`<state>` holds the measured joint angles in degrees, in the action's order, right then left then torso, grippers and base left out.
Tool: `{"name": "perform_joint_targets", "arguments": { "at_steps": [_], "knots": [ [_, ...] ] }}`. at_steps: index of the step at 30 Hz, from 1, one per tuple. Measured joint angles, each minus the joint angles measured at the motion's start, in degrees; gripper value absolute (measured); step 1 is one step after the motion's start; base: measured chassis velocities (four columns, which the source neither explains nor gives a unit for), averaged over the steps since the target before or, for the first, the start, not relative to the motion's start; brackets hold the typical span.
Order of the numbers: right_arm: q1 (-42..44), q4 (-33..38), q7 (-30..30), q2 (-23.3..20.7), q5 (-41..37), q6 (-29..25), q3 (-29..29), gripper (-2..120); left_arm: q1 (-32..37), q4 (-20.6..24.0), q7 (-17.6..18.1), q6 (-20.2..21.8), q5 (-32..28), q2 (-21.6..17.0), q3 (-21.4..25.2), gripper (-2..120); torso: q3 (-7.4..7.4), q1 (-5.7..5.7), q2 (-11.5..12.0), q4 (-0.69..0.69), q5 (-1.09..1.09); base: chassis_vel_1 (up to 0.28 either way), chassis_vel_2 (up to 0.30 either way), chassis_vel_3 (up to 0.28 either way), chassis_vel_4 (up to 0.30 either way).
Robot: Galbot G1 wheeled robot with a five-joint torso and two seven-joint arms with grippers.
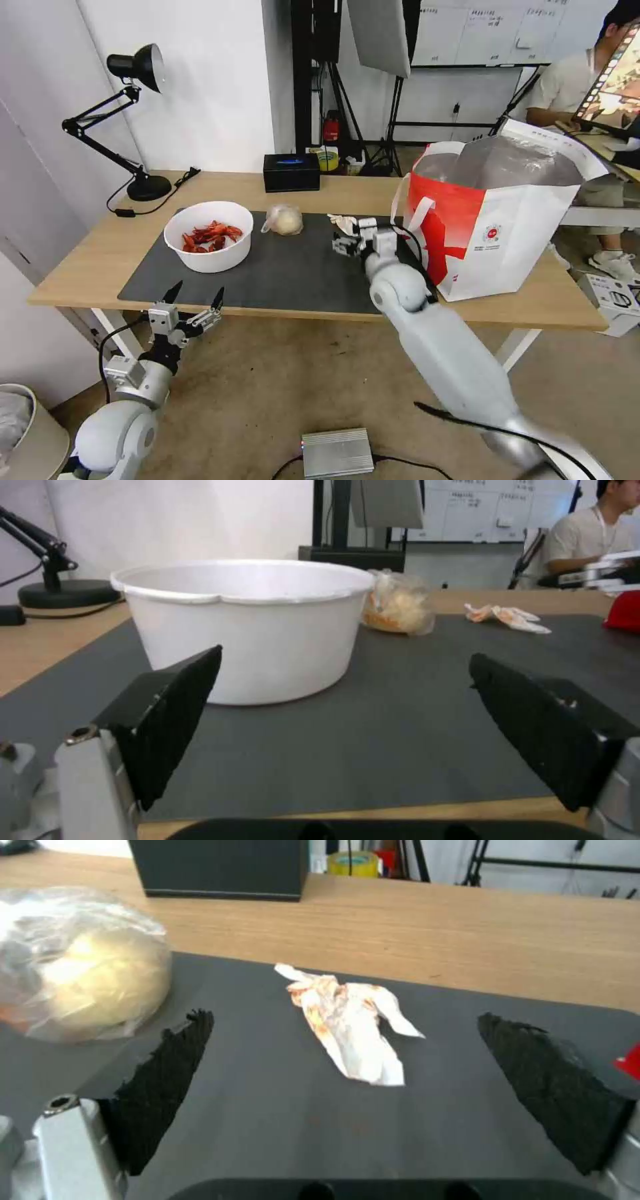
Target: Pick up the trash from the table and place it into the takeout bag.
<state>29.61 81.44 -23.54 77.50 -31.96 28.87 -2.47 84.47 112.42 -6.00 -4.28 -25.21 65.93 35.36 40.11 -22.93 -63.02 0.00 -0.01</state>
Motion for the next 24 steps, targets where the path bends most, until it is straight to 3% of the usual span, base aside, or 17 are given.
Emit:
{"name": "perform_joint_targets", "arguments": {
  "at_steps": [11,24],
  "knots": [
    [-6.3,-13.6,-5.3,9.0,3.0,1.0,0.5,100,0.1,-0.5,0.0,-0.9,0.0,0.4,0.3,100,0.0,0.0,0.0,0.01,0.0,0.0,0.0,0.0,0.0],
    [-9.9,-20.7,-5.9,11.7,5.3,0.5,2.9,100,0.0,-0.5,0.0,-1.2,-0.2,0.6,0.4,100,0.0,0.01,0.0,-0.01,0.01,0.0,0.0,0.0,0.0]
  ]
}}
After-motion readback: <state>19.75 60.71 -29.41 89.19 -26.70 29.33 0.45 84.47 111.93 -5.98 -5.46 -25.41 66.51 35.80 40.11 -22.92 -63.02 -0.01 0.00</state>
